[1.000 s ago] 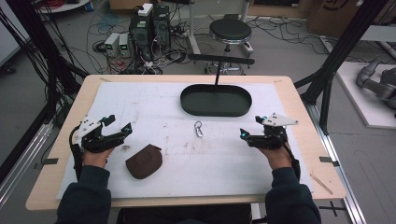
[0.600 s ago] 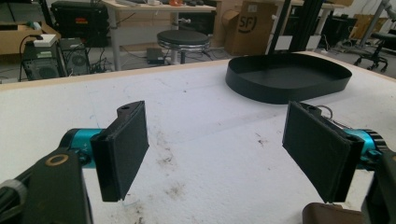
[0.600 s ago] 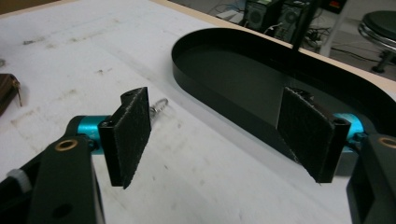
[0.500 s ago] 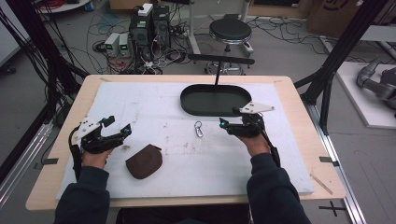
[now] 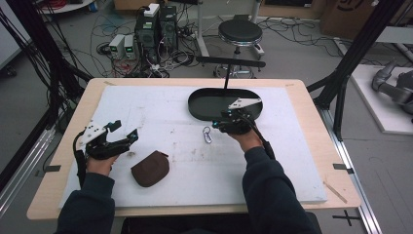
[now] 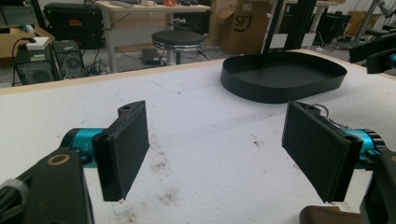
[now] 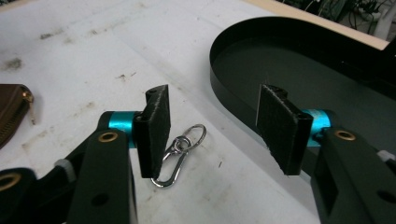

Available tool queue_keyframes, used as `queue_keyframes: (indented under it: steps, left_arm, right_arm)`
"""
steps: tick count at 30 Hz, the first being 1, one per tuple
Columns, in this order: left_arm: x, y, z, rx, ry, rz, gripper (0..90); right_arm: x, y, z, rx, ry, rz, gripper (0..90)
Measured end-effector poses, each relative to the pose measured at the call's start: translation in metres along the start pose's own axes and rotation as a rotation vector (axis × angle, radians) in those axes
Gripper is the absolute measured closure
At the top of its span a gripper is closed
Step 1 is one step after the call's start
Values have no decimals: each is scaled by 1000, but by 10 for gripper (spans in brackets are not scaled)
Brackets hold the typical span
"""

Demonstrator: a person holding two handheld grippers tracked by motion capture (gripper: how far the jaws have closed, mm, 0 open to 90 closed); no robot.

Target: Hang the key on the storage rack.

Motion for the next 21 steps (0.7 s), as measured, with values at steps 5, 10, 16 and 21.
queue_keyframes:
  steps: [5,10,16,21]
  left_arm:
    - [1,0,0,0,-2,-4,229]
    - [3,1,0,2,-6,-3,230]
    - [2,1,0,3,-8,1,235]
    - [2,1,0,6,-10,2,235]
  right_arm:
    - [6,19,-5,44,-21,-10,506]
    - [9,31,-1,94,-29,-20,505]
    - [11,48,7,179,-46,-46,406]
    - [5,59,16,245,5,-95,479]
Point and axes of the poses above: each handheld gripper's, and its own axes: y roughly forward along the jaws, z roughly out of its underside, x roughly to its left, the point moved 1 cm from there along y, roughly forward along the jaws, and after that the axes turned 4 degrees about z, right-handed, at the moved point
